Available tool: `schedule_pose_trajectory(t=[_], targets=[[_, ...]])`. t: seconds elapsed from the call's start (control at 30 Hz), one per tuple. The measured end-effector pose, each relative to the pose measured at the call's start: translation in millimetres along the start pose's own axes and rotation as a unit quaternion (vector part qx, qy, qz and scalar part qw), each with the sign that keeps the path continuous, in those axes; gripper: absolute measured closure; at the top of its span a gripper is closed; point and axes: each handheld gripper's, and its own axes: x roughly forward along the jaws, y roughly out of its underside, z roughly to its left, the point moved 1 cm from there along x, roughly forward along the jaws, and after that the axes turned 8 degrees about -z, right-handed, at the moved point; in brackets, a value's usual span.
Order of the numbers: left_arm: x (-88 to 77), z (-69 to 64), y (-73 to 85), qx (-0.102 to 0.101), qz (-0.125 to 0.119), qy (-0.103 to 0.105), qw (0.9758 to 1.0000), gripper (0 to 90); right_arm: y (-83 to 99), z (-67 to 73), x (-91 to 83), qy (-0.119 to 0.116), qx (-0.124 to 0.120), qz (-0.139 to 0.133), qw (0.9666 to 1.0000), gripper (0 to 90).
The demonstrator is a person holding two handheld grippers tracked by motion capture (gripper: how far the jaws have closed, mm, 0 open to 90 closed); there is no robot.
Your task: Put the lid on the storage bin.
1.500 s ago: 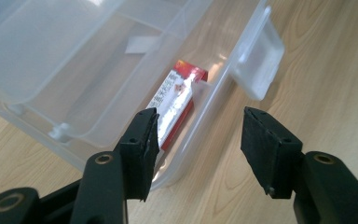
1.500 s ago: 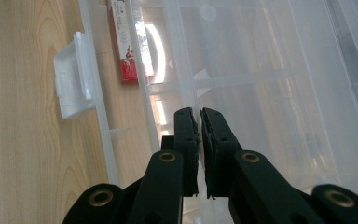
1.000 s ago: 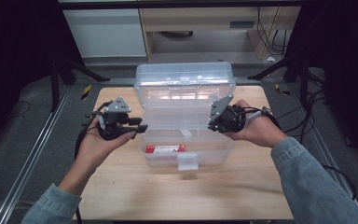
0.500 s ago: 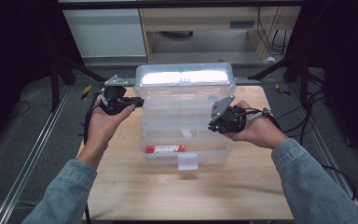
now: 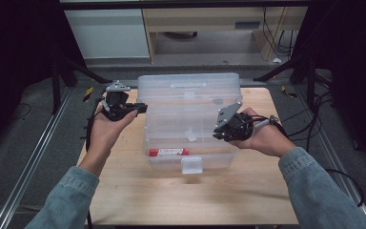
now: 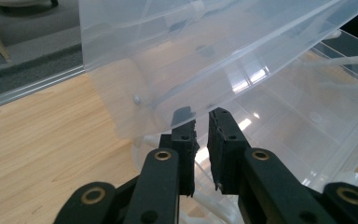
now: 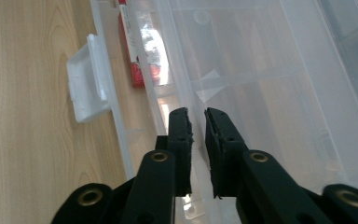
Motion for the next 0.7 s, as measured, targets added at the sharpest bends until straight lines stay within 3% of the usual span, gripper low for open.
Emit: schedule_pose_trajectory(t=[0.2,0.27,0.3,0.33,0.37,0.53,0.7], targets=[[-2.9,-1.1,5.7,0.0,0.002,0.005,1.0,80.2,1.5,3.1,-8.7,0.014,0.023,-0.032,0.9991,66.6],[-3.4,-1.6,8.3,0.001,0.003,0.009,1.0,80.2,1.0,3.3,-15.4,0.026,0.037,-0.047,0.9978,62.3],[-3.8,-2.3,11.4,0.0,0.005,0.01,0.9999,80.3,1.1,3.6,-22.1,0.037,0.05,-0.061,0.9962,55.6],[-3.8,-2.3,11.4,0.0,0.005,0.01,0.9999,80.3,1.1,3.6,-22.1,0.037,0.05,-0.061,0.9962,55.6],[-4.5,-2.4,15.0,0.003,0.006,0.013,0.9999,80.6,2.6,4.8,-27.4,0.056,0.055,-0.071,0.9944,51.7],[-4.8,-4.3,22.8,0.008,0.013,0.014,0.9998,82.8,9.7,7.2,-35.0,0.074,0.067,-0.074,0.9923,52.1],[-4.2,-7.4,33.8,0.011,0.019,0.018,0.9996,85.0,24.5,11.1,-44.5,0.096,0.096,-0.088,0.9868,66.0]])
